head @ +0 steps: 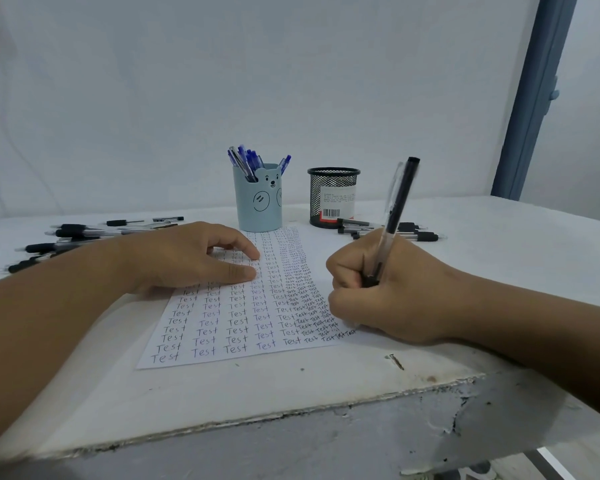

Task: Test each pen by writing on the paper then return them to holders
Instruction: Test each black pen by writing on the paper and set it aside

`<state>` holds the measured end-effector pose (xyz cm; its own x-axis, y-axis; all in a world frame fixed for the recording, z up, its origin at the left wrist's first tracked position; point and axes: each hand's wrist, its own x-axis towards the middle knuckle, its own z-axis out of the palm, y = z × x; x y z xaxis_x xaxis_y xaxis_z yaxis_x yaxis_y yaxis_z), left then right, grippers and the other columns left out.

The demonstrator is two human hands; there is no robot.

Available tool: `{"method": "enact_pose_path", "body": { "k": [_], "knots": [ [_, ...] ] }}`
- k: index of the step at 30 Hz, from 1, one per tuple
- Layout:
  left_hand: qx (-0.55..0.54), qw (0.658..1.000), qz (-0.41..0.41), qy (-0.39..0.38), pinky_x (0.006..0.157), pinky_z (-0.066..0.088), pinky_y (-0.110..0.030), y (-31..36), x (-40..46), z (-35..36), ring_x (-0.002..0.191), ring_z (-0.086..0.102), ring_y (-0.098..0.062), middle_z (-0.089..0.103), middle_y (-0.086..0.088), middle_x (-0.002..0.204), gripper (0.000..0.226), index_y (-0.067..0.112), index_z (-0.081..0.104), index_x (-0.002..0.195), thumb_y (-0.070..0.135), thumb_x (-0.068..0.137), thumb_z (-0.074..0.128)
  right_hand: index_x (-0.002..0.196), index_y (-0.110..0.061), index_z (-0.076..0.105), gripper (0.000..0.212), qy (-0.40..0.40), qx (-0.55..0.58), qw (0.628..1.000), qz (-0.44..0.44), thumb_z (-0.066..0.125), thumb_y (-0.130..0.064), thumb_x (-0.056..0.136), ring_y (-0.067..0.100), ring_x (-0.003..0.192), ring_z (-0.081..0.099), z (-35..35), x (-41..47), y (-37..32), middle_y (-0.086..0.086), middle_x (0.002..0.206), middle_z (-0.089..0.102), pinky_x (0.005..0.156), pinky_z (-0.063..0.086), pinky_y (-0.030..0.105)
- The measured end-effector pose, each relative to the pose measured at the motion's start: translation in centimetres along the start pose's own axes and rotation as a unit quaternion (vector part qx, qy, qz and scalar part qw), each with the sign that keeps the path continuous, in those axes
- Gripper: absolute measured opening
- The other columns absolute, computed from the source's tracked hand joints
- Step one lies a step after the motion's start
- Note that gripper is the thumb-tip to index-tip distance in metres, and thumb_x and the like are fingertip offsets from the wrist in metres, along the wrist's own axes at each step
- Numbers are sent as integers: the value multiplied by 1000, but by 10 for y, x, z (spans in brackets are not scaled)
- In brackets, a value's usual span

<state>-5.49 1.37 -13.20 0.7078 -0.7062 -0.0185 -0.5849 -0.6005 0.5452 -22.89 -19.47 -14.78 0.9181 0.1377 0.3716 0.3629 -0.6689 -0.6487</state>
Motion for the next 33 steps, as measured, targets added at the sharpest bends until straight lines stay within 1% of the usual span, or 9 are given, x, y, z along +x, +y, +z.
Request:
{"method": "enact_pose_path", "body": {
  "k": [4, 8, 10, 13, 17, 21, 24, 27, 33],
  "knots": [
    [-3, 1000, 2, -4, 103, 38, -28, 0, 1, -1, 112, 51, 4, 56, 28, 117, 40, 47, 69, 107, 57, 68, 73, 52, -18, 40, 46, 33, 58, 997, 27, 70, -7, 85, 19, 46, 39, -2, 2, 0, 9, 49, 40, 47, 32, 27],
    [3, 1000, -5, -5, 106, 38, -30, 0, 0, -2, 115, 50, 2, 54, 28, 120, 46, 49, 69, 107, 61, 63, 72, 53, -11, 41, 58, 77, 228, 967, 89, 66, -49, 89, 18, 45, 30, -4, 7, 0, 7, 48, 40, 46, 25, 23],
    [6, 1000, -3, -6, 107, 37, -30, 0, -1, -3, 116, 49, 2, 54, 28, 121, 48, 49, 69, 107, 63, 62, 72, 56, -12, 38, 57, 91, 262, 956, 95, 61, -56, 84, 19, 48, 33, -5, 9, 0, 7, 54, 36, 48, 24, 25],
    [3, 1000, -3, -11, 110, 35, -30, 0, 0, -4, 119, 48, 1, 53, 30, 122, 49, 48, 69, 108, 62, 61, 72, 82, -12, 46, 44, 145, 197, 968, 62, 68, -51, 78, 20, 46, 39, -11, 12, -1, 3, 53, 40, 44, 31, 25],
    [3, 1000, 1, -10, 116, 34, -37, -3, -1, -4, 126, 48, -5, 52, 23, 131, 49, 56, 68, 105, 67, 58, 73, 115, -20, 46, 59, 161, 114, 980, 27, 68, -54, 72, 23, 41, 53, -20, 22, -3, 5, 49, 55, 43, 41, 28],
    [7, 1000, 1, -6, 117, 33, -37, -2, -1, -4, 126, 48, -7, 53, 21, 132, 53, 53, 68, 108, 68, 57, 72, 101, -14, 65, 23, 146, 14, 989, 32, 53, -34, 103, 17, 53, 60, -26, 36, 3, 3, 60, 62, 56, 50, 32],
    [3, 1000, 2, -6, 116, 33, -37, -3, -2, -4, 126, 48, -7, 53, 19, 133, 56, 54, 68, 106, 71, 53, 73, 86, -23, 68, 29, 119, -153, 979, 65, 47, -32, 105, 2, 63, 55, -28, 43, 13, -5, 76, 64, 65, 44, 19],
    [1, 1000, -1, -4, 116, 32, -35, -2, -3, -4, 126, 46, -7, 52, 20, 134, 55, 52, 69, 106, 69, 54, 73, 86, -23, 60, 29, 94, -219, 968, 83, 41, -33, 107, 13, 69, 50, -26, 47, 25, -1, 78, 60, 64, 39, 24],
    [0, 1000, 0, -8, 117, 32, -37, -3, -2, -4, 127, 47, -7, 52, 23, 133, 53, 52, 69, 106, 68, 55, 73, 88, -21, 64, 27, 83, -199, 973, 85, 45, -30, 105, 26, 83, 58, -36, 56, 41, 8, 90, 67, 80, 47, 32]
  ]
}}
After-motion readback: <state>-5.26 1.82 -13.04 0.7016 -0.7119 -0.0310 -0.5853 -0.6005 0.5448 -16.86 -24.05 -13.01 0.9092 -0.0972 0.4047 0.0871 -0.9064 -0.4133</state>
